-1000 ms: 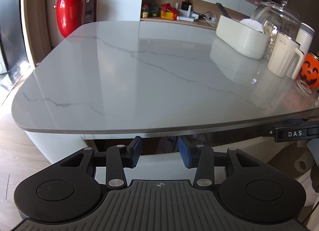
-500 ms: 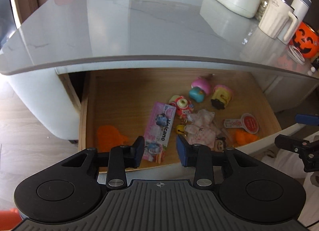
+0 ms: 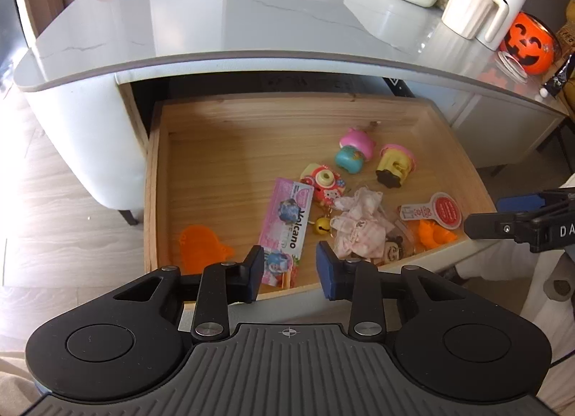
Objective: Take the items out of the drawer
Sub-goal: 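Move the left tool down toward the orange plastic shell in the drawer, then close the left gripper on the orange plastic shell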
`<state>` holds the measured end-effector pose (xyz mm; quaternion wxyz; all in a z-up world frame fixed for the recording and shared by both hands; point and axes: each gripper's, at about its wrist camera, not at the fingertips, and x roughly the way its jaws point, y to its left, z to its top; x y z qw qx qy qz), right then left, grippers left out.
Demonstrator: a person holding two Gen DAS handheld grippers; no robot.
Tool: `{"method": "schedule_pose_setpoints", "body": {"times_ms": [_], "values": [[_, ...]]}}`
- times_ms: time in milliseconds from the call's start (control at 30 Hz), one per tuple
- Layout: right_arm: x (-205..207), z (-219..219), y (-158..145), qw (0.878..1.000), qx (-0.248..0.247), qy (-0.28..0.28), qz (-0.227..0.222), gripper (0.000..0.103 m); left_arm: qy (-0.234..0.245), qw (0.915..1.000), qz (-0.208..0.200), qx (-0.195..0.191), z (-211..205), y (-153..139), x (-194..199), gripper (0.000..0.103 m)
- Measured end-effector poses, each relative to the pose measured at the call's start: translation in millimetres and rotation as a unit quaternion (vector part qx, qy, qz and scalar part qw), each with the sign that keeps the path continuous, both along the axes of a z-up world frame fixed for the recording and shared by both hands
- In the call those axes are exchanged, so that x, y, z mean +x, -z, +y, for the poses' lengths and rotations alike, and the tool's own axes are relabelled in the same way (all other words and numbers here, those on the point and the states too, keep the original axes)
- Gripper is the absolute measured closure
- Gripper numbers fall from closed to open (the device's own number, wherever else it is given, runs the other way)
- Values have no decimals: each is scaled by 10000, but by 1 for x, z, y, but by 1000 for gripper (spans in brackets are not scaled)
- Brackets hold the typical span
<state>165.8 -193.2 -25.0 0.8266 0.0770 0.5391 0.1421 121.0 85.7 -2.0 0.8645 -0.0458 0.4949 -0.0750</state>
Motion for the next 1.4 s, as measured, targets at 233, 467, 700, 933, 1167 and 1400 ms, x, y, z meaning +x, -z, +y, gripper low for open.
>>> {"method": "schedule_pose_setpoints", "body": {"times_ms": [233,467,700,933,1167,1400], "values": [[-13,1,-3,9992,-76,-44,-393,0,511,9981,64,341,-14,4,12,80],[-13,1,0,9992,-39,-76,-402,0,1993,9748,324,947,-37,6,38,81],[-10,-1,0,9992,9,-315,-258,0,1852,9656,956,1554,8,21,75,81],[-5,-4,3,9989,132,-430,-119,0,3348,9056,1460,2157,-15,53,82,77],[-7,-4,3,9986,134,-489,-176,0,3510,8868,1900,2331,-20,87,105,78],[-6,-6,5,9984,207,-495,-150,0,3575,8690,2465,2370,-15,117,109,78]]}}
